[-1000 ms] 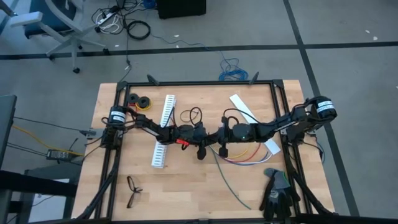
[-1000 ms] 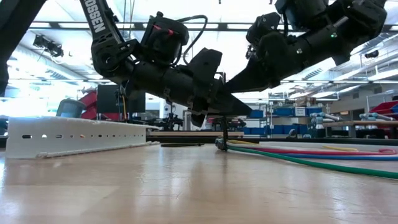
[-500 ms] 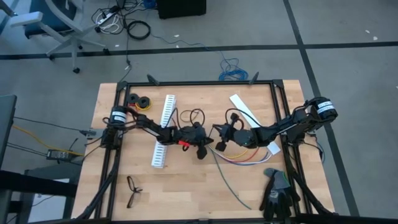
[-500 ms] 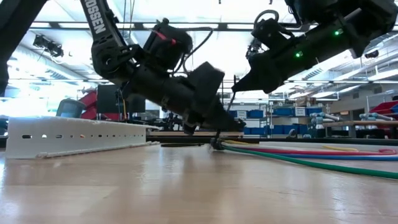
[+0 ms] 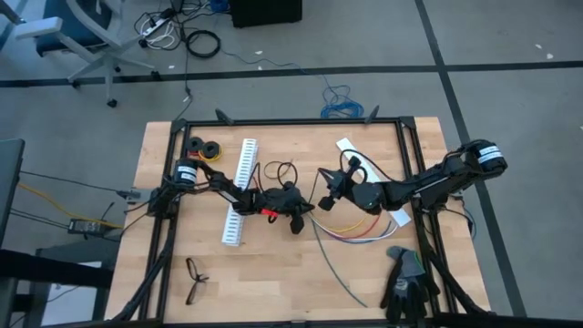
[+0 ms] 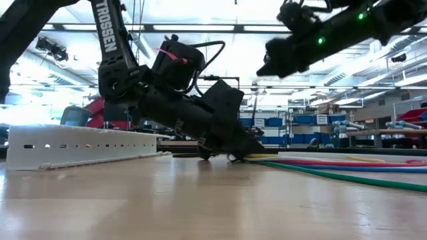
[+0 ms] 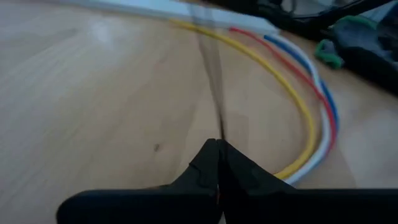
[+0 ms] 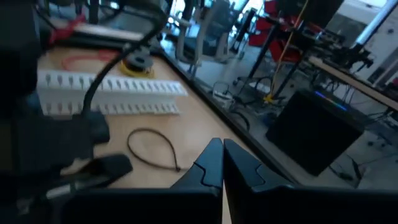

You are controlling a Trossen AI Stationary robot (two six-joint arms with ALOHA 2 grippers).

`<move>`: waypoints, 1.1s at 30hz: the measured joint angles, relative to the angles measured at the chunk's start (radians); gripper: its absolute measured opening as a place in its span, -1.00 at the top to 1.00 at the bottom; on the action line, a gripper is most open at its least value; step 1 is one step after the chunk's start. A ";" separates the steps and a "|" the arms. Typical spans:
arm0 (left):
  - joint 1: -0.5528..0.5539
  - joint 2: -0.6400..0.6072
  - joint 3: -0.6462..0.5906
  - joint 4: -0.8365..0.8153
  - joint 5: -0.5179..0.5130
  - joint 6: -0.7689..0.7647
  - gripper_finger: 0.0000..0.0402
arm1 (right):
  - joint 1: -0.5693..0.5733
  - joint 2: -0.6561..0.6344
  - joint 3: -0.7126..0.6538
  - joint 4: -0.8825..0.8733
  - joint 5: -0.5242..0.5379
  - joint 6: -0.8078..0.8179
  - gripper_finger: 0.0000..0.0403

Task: Ziptie cables
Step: Wrap the cable wires with the black zip tie

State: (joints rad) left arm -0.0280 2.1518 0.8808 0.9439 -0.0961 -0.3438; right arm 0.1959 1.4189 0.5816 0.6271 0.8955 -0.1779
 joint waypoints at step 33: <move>0.013 -0.004 -0.046 0.131 0.198 -0.061 0.90 | 0.039 -0.080 0.001 -0.521 -0.355 0.461 0.45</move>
State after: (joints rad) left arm -0.0149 2.1482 0.8344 1.0751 0.1017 -0.4044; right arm 0.2350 1.3388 0.5827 0.1063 0.5406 0.2828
